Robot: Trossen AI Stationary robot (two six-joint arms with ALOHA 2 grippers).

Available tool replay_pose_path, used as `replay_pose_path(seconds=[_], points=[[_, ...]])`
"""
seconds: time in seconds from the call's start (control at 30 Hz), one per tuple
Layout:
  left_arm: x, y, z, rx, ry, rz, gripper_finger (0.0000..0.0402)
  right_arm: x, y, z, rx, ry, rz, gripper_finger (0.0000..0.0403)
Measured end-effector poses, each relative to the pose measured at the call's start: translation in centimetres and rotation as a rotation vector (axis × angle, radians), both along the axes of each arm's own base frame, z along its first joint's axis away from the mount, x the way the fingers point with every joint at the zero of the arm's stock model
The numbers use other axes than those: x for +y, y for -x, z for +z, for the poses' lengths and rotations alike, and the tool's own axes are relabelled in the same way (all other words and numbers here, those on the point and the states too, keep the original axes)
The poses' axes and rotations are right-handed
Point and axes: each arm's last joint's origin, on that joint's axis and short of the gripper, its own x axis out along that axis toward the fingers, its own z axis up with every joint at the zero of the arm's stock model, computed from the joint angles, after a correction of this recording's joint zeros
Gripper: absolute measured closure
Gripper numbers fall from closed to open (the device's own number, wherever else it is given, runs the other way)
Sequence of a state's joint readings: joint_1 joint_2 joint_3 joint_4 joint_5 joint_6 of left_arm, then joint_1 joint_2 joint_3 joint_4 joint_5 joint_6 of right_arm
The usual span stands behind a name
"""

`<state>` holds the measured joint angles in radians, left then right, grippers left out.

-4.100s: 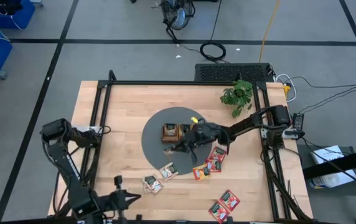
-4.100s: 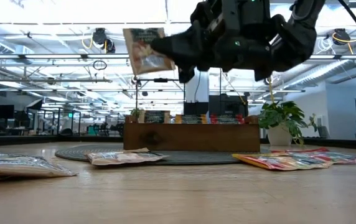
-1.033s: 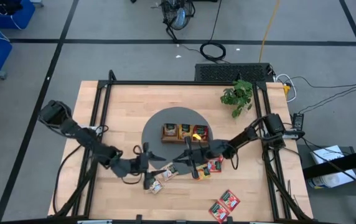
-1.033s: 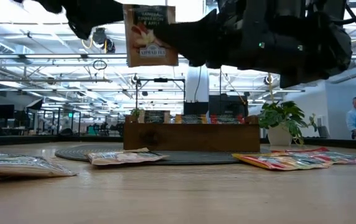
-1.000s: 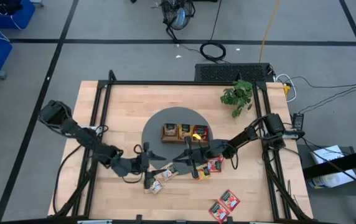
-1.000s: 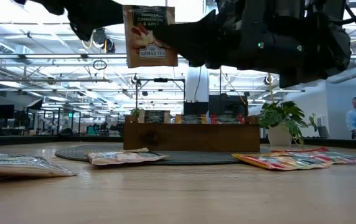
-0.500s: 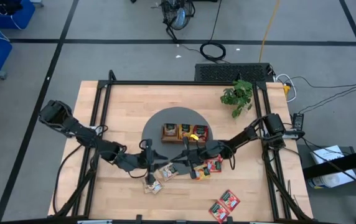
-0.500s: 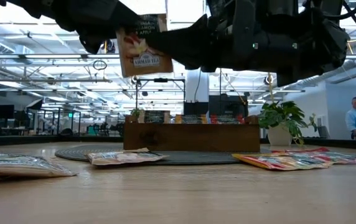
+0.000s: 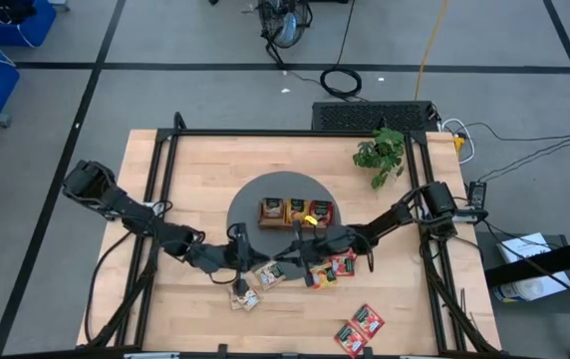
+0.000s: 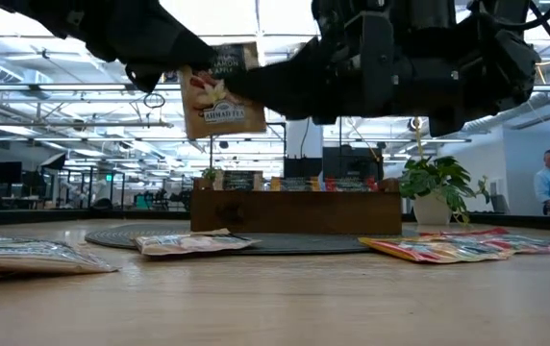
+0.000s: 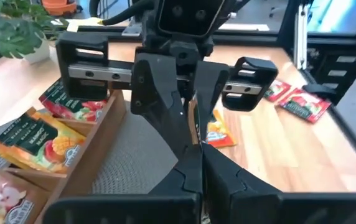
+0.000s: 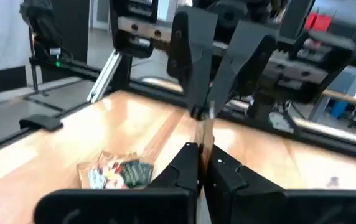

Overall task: Pick & Place Tea
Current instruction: Put the light brown tea sachet into the left section of the wooden organizer

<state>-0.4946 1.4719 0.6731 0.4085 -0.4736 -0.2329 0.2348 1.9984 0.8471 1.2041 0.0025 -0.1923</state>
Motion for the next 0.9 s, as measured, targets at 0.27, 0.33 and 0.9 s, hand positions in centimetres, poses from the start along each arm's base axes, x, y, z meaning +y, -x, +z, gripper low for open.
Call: replay_pose_path(seconds=[0.27, 0.33, 0.9], points=[[1.1, 0.3, 0.4, 0.043, -0.031, 0.011, 0.0398, -0.8, 2.6, 0.9, 0.143, 0.006, -0.053, 0.0308], [1.6, 0.4, 1.0, 0.030, -0.037, 0.019, 0.0397, -1.0, 3.9, 1.7, 0.137, 0.010, -0.097, 0.0284], [11.7, 0.3, 3.1, 0.116, -0.093, -0.026, 0.0397, 1.1, 14.1, 0.3, 0.133, -0.082, 0.034, 0.0393]])
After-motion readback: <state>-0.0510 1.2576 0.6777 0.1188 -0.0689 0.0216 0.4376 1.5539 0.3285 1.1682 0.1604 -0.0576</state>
